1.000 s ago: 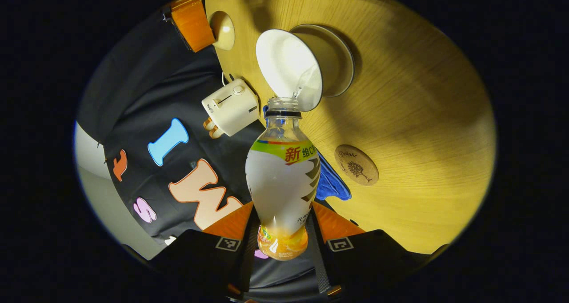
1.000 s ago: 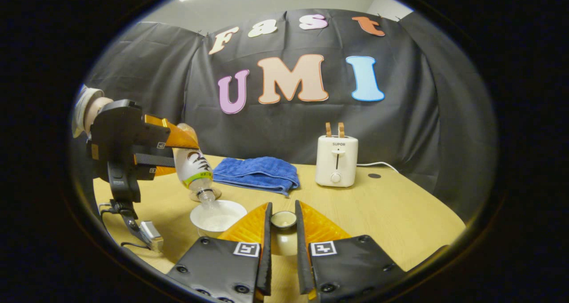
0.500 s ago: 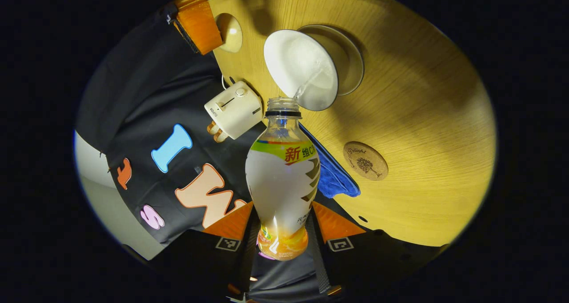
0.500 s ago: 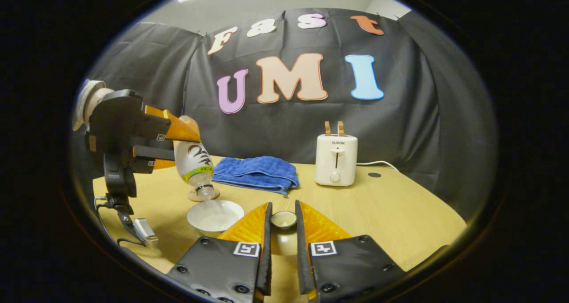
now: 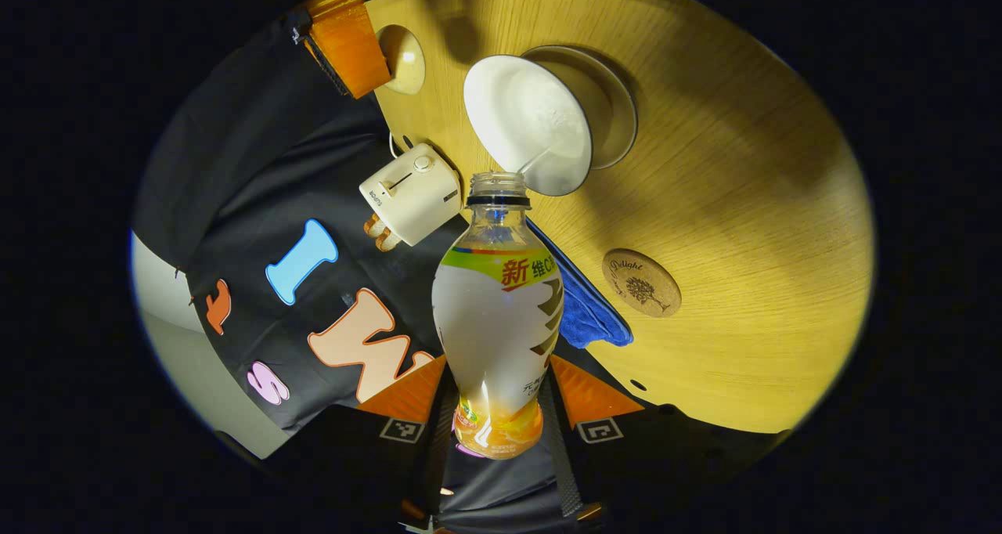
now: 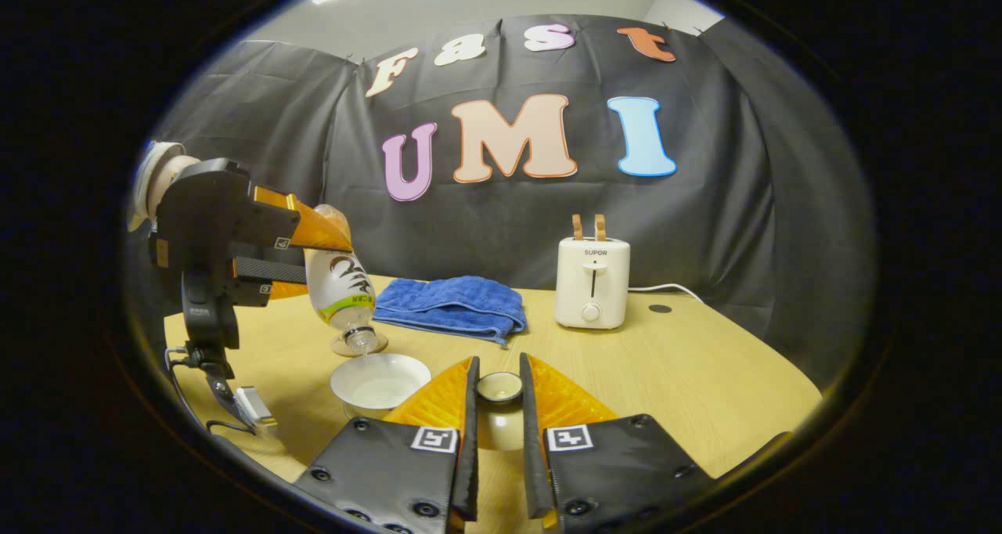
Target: Open the teacup lid with one hand, grasp the water bottle and pour water into the teacup with the other hand; after pouring, place the water bottle on the coaster and then close the teacup lid.
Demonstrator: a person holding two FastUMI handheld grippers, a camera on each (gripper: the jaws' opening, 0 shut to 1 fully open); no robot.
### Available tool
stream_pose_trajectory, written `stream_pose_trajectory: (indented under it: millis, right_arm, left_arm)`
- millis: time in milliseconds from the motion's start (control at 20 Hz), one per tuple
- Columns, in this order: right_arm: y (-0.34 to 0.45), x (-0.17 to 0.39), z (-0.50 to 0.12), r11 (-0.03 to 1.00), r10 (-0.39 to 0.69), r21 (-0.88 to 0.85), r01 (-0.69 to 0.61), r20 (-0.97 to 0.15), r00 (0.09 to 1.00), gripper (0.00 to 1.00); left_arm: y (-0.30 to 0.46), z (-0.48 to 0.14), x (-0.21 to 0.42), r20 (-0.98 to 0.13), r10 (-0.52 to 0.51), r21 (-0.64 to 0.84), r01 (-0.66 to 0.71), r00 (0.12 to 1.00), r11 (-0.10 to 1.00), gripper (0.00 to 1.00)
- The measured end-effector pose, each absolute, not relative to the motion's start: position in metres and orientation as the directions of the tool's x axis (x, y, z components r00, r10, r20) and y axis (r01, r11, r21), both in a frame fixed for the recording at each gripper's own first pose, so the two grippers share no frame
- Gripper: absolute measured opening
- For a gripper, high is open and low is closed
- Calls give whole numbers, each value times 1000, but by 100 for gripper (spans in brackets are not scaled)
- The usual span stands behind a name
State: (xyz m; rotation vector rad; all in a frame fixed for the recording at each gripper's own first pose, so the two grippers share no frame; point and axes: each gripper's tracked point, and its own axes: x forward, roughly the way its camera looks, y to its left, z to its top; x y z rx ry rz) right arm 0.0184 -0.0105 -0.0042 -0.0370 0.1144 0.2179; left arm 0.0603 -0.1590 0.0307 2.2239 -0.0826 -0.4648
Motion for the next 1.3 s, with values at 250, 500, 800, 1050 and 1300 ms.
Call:
stream_pose_trajectory:
  millis: [250, 500, 800, 1050, 1300]
  right_arm:
    - [-9, 18, -3, 975, 215, -32, -220, -119, 969, 27]
    - [-8, 20, 0, 976, 212, -32, -217, -114, 971, 28]
    - [-5, 19, 7, 975, 213, -35, -218, -108, 971, 28]
    - [0, 20, 8, 975, 215, -27, -219, -108, 971, 27]
    - [8, 20, 9, 974, 221, -27, -226, -113, 969, 27]
  left_arm:
    - [-155, 24, 57, -317, -213, 771, 120, 924, -625, 55]
    - [-151, 9, 54, -368, -212, 816, 205, 905, -540, 55]
    - [-152, -24, 39, -446, -273, 885, 375, 852, -275, 55]
    - [-165, -22, 32, -423, -369, 875, 479, 828, 72, 55]
    - [-174, -15, 22, -374, -453, 738, 556, 809, 384, 53]
